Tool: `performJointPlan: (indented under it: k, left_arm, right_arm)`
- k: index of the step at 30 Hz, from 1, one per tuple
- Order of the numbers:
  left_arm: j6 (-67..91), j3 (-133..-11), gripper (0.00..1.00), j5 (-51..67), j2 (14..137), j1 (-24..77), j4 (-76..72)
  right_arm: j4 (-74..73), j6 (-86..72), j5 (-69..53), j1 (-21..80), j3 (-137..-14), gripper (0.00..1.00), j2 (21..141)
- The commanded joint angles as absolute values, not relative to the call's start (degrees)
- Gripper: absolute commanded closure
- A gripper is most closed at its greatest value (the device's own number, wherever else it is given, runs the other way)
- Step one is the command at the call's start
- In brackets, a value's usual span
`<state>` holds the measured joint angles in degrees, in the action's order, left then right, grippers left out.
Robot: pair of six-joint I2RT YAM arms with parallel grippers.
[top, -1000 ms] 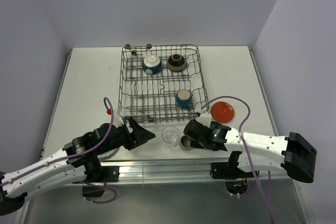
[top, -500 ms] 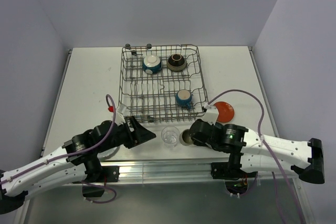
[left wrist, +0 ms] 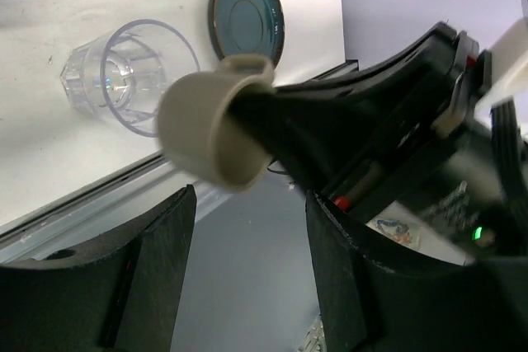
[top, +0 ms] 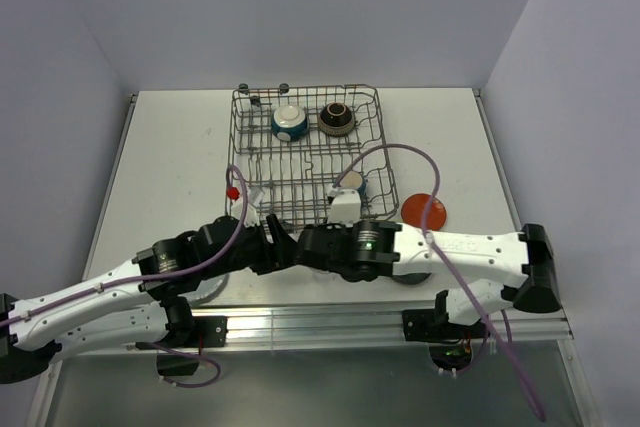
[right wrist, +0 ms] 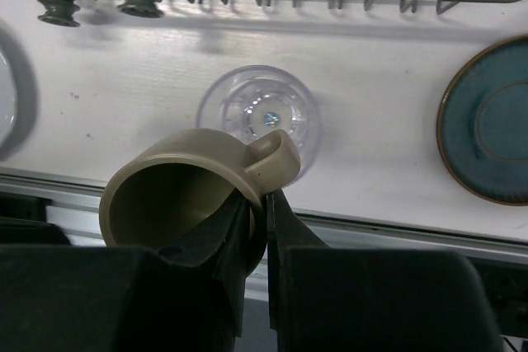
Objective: Load the mixed dishes into the dish rack
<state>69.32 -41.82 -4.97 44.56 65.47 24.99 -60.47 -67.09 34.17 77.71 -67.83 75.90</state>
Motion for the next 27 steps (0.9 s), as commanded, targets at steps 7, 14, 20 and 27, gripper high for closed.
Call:
performJointPlan:
  k: [7, 14, 20, 27]
  left_arm:
    - [69.8, -40.7, 0.41, -11.0, 43.9, 68.2, 28.0]
    - [70.8, -38.6, 0.42, -12.7, 42.2, 68.3, 28.7]
    - [70.6, -39.3, 0.48, -13.7, 44.6, 68.3, 28.4]
    - [70.1, -38.1, 0.90, -13.2, 43.8, 68.3, 26.9]
  right_arm:
    - [-68.6, -70.1, 42.5, 82.6, -81.6, 1.00, 83.5]
    - [-68.2, -69.9, 42.3, 84.8, -82.9, 1.00, 83.6]
    - [-70.2, -70.3, 43.4, 88.3, -88.3, 1.00, 86.0]
    - [-67.9, -68.5, 42.9, 90.7, -90.3, 0.99, 85.9]
